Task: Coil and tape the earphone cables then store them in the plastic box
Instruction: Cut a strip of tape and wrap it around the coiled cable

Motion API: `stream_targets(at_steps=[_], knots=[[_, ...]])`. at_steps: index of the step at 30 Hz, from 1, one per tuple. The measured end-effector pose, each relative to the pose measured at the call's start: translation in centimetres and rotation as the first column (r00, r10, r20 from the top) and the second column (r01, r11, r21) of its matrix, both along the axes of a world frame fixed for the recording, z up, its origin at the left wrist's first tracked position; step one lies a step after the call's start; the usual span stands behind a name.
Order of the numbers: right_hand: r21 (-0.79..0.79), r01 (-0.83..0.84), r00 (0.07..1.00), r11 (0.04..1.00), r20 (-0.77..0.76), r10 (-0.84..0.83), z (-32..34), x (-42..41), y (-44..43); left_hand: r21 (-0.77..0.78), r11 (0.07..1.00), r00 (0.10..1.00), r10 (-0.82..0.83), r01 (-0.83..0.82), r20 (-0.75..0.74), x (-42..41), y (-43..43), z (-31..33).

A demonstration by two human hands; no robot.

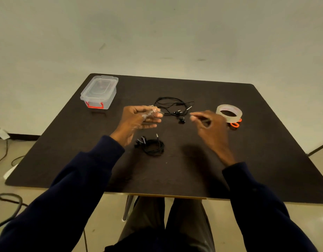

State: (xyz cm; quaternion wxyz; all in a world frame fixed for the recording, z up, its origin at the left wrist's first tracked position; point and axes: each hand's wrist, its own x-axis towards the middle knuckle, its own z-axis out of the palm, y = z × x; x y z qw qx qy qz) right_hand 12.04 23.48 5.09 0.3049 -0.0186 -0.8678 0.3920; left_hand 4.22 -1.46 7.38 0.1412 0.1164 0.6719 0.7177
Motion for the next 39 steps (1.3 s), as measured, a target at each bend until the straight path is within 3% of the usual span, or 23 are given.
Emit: stream_targets(at_steps=[1, 4, 8, 20, 25, 27, 29, 32, 36, 39], knots=[[-0.162, -0.082, 0.995, 0.983, 0.039, 0.090, 0.4, -0.2, -1.9, 0.000, 1.000, 1.000, -0.005, 0.005, 0.009, 0.2, -0.2, 0.0], [-0.568, -0.212, 0.949, 0.795, 0.076, 0.308, 1.1, -0.6, -6.3, -0.031, 0.999, 1.000, -0.026, 0.026, 0.002, 0.7, -1.0, -0.2], [-0.709, -0.219, 0.910, 0.670, 0.100, 0.403, 1.0, -1.0, -9.3, -0.057, 0.998, 1.000, 0.008, -0.008, 0.002, 1.4, -2.1, -1.0], [-0.787, -0.106, 0.967, 0.608, 0.061, 0.248, 0.5, -0.3, -11.1, 0.150, 0.988, 0.975, 0.015, -0.049, 0.220, 3.4, -1.6, -1.2], [-0.737, -0.052, 0.971, 0.674, 0.120, 0.206, 0.1, 0.9, -10.8, 0.069, 0.992, 0.977, 0.093, -0.108, 0.194, 4.0, -1.0, -1.3], [-0.728, -0.002, 0.972, 0.686, 0.160, 0.173, 0.0, 1.5, -10.3, 0.016, 0.985, 0.982, 0.171, -0.172, 0.082, 4.1, -1.6, -1.9], [-0.715, 0.044, 0.963, 0.698, 0.216, 0.161, 0.0, 2.0, -9.6, -0.079, 0.979, 0.975, 0.177, -0.188, -0.134, 4.5, -2.6, -2.8], [-0.702, 0.074, 0.935, 0.708, 0.296, 0.195, -0.3, 2.7, -8.8, -0.389, 0.906, 0.907, -0.013, -0.168, -0.421, 5.7, -3.5, -4.8], [-0.636, 0.075, 0.929, 0.768, 0.325, 0.178, -0.5, 3.1, -8.7, -0.698, 0.669, 0.818, -0.235, -0.255, -0.524, 6.4, -3.1, -7.1], [-0.579, 0.053, 0.947, 0.814, 0.289, 0.144, -0.5, 3.1, -8.6, -0.724, 0.634, 0.781, -0.294, -0.272, -0.550, 5.9, -3.0, -7.2]])
